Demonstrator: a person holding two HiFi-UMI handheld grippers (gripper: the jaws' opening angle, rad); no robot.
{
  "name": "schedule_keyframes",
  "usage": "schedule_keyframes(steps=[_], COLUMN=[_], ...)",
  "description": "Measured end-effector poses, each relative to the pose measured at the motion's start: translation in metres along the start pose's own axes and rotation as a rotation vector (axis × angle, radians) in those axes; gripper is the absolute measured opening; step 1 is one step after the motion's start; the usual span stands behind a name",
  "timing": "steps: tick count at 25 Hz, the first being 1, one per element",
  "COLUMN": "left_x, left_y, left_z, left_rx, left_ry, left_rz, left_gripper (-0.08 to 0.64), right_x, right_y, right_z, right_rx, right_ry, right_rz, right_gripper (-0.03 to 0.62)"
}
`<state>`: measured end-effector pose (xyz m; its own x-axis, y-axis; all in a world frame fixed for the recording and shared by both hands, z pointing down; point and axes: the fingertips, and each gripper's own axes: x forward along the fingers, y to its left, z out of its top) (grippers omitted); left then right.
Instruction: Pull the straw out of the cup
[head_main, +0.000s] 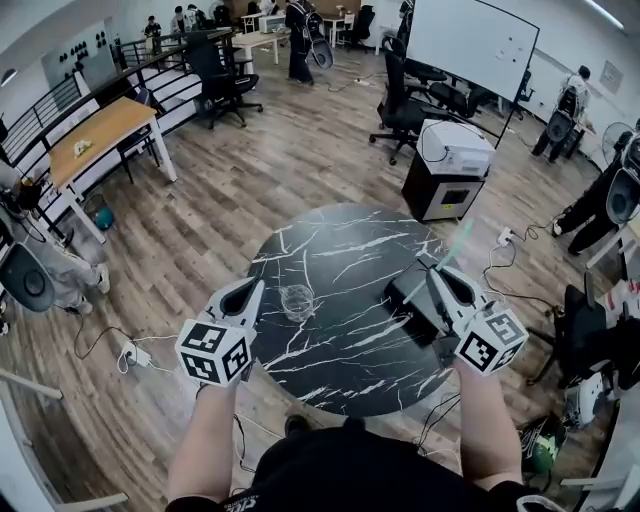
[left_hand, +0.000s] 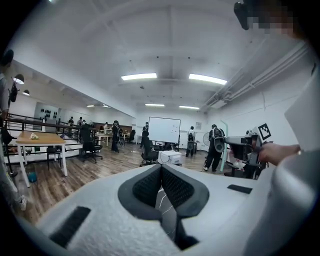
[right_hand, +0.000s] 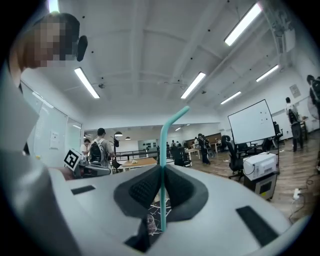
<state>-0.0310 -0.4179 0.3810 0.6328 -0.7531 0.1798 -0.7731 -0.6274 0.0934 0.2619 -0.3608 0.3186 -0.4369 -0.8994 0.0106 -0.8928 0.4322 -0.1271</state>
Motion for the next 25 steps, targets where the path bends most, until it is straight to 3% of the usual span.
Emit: schedule_keyframes(steps=[4,12,18,25], left_x=[0.004,0.012,0.01,-0.001], left_y=[-0.005,-0.024,-0.024,-0.012], left_z=[-0.001,-0.014,-0.01,-0.004], left_rx=[0.023,0.033,0.046,0.039], left_ry=[0.006,0.028,0.015,-0.001], left_rz=[0.028,0.014,0.014,0.048], left_gripper=[0.011,0.011,0.011,0.011], right_x=[-0.025,-0.023,-0.009,-0.003], right_y=[-0.016,-0.01,-0.001,0.011], right_z=[0.005,-0.038,-0.029,-0.01], right_rx=[0.005,0.049,0.051,-0.029], right_ry=[-0.035,0.018,-0.007,-0.02], right_rz=[-0.032,-0.024,0.007,0.045], right_gripper=[0.026,0.026,0.023,0.02])
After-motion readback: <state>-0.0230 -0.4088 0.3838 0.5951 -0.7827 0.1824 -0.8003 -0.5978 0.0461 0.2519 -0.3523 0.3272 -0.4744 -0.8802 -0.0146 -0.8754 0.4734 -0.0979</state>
